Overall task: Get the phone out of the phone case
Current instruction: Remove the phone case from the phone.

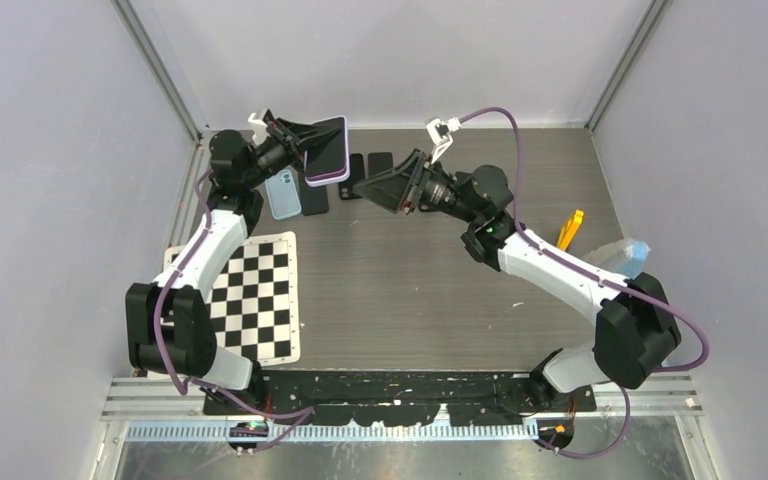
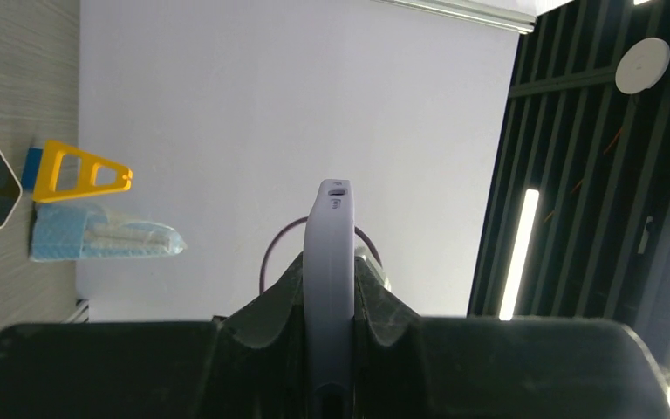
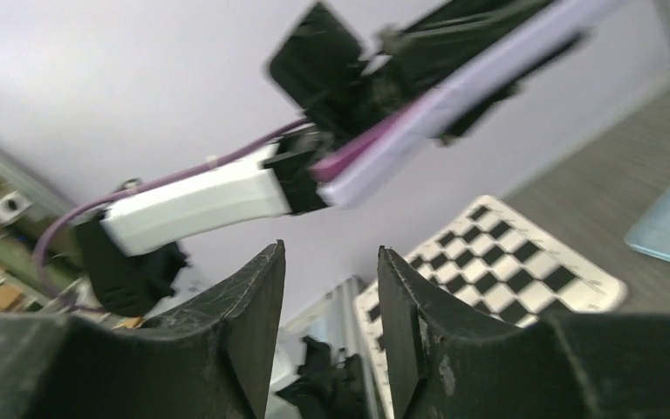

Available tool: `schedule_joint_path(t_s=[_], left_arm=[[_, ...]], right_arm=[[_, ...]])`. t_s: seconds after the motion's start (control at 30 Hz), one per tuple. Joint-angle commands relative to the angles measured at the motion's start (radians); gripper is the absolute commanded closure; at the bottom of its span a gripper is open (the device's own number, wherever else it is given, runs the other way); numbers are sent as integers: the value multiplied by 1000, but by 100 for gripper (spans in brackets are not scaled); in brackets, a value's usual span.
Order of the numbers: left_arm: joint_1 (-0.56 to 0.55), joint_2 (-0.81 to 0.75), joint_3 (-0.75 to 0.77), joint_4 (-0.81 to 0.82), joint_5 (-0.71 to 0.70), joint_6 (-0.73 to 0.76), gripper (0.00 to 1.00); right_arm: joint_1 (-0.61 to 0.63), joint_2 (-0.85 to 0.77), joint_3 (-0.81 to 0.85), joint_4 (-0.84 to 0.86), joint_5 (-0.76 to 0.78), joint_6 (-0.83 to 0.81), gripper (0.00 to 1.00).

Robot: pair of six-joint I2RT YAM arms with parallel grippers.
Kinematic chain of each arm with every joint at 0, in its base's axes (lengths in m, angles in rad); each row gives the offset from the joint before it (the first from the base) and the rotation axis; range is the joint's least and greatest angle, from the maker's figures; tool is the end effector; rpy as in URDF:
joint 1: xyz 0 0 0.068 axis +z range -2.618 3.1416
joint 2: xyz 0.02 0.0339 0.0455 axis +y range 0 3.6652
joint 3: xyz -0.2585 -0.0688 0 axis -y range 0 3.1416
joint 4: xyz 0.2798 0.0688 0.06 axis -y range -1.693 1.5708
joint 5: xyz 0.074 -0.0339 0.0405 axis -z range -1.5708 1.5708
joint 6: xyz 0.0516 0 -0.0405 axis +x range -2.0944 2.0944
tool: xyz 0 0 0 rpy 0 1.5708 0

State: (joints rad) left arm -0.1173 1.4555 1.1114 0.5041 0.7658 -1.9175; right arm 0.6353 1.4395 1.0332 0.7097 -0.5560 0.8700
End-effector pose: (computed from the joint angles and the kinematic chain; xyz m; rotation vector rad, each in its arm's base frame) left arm 0.3769 -0.0804 0.3501 -0.8385 1.6997 -2.0744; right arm 0.2892 0.2470 0.3495 -0.3774 1.4592 1.5997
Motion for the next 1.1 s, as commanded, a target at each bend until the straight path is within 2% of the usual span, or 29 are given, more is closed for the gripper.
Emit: schedule_joint_path(t_s=[0.0, 0.1, 0.27, 0.77, 1.07], left_arm=[[4, -30, 10, -5, -44, 34, 100], [5, -34, -7, -24, -58, 35, 100], [4, -44, -24, -40, -65, 31, 100], [5, -52, -36, -56, -58, 28, 100], [3, -46, -38, -55, -44, 35, 100]], right_arm=[[60, -26, 37, 189, -93, 88, 54], [91, -1, 65, 207, -91, 105, 58], [100, 31, 87, 216, -53, 125, 57], [108, 43, 122, -71, 132, -11, 59], [108, 60, 149, -66, 134, 0, 59]])
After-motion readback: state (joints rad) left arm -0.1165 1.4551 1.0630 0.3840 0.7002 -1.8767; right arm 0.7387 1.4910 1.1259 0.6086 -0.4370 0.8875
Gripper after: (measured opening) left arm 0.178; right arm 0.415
